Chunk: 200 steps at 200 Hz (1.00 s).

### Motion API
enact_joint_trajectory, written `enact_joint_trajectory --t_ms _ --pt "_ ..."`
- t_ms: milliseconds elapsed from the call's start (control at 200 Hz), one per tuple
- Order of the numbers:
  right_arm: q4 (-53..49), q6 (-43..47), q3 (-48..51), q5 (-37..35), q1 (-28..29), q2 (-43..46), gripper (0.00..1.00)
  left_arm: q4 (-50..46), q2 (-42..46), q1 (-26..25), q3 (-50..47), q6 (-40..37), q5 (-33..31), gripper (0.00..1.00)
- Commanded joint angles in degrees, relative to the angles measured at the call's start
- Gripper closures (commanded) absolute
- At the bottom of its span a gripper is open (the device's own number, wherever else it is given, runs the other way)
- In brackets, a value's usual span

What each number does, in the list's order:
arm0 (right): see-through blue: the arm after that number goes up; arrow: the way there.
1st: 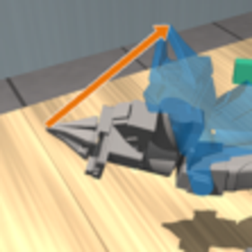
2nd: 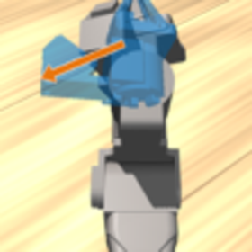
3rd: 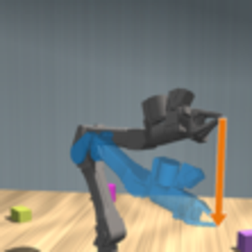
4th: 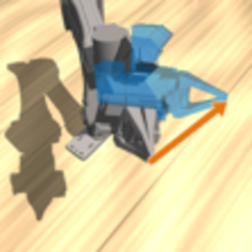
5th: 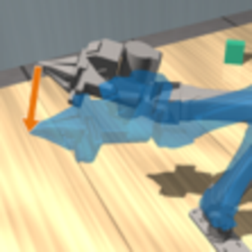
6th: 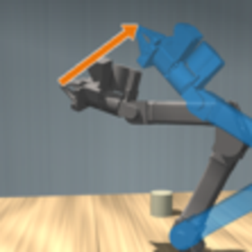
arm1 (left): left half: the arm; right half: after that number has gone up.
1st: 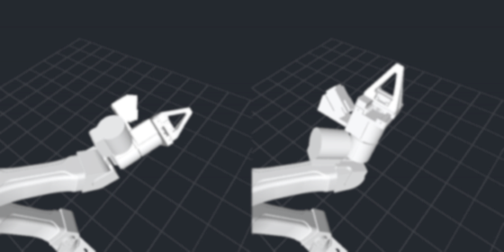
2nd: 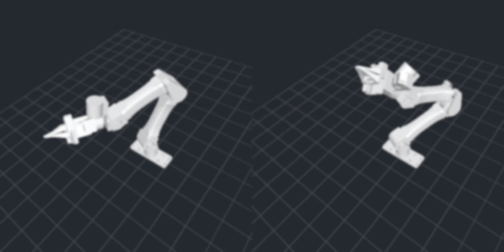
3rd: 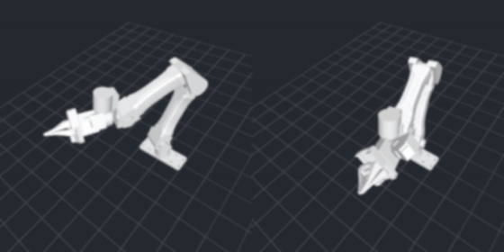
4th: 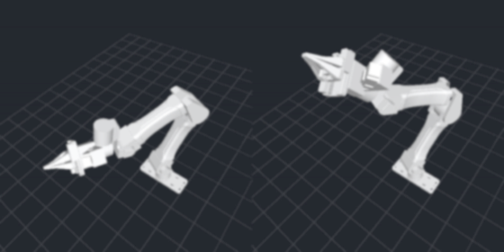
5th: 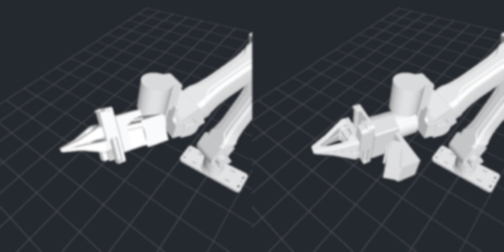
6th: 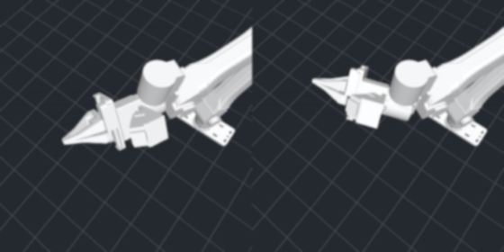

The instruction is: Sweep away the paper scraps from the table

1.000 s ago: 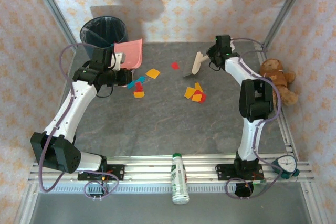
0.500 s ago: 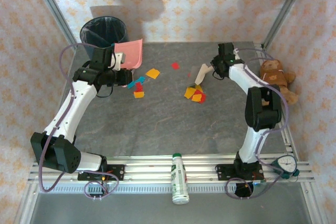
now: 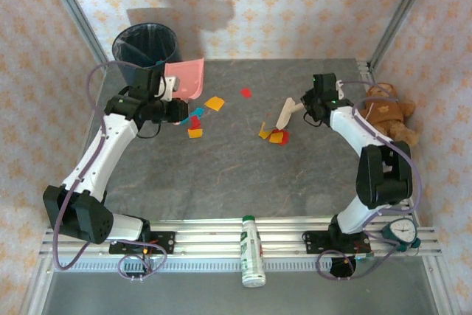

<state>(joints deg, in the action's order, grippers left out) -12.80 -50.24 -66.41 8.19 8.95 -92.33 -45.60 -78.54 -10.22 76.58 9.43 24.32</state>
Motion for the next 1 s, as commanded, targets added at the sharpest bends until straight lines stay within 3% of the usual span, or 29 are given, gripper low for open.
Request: enact_joint_trajectory --t_ms 0,175,510,831,996 --pt "5.86 4.30 0.10 2.76 0.49 4.72 1.00 -4.70 -0.83 -2.02 2.76 -1.72 -2.66 1.00" --pt "6.07 15.15 0.52 3.14 0.54 9.02 1.00 -9.87 -0.79 -4.43 0.92 -2.81 -4.12 1.00" --pt "4.53 39.60 3.53 -5.28 0.54 15.33 1.00 -14.63 -1.81 -13.29 -2.57 -6.88 -9.43 1.00" --pt "3.39 53.36 3.26 -12.89 1.36 14.40 1.00 -19.54 -11.87 -26.22 0.58 -12.26 -21.01 1.00" --pt "6.83 58.27 4.21 -16.27 2.84 13.02 1.00 -21.29 -17.82 -29.82 2.48 -14.95 -22.70 1.00"
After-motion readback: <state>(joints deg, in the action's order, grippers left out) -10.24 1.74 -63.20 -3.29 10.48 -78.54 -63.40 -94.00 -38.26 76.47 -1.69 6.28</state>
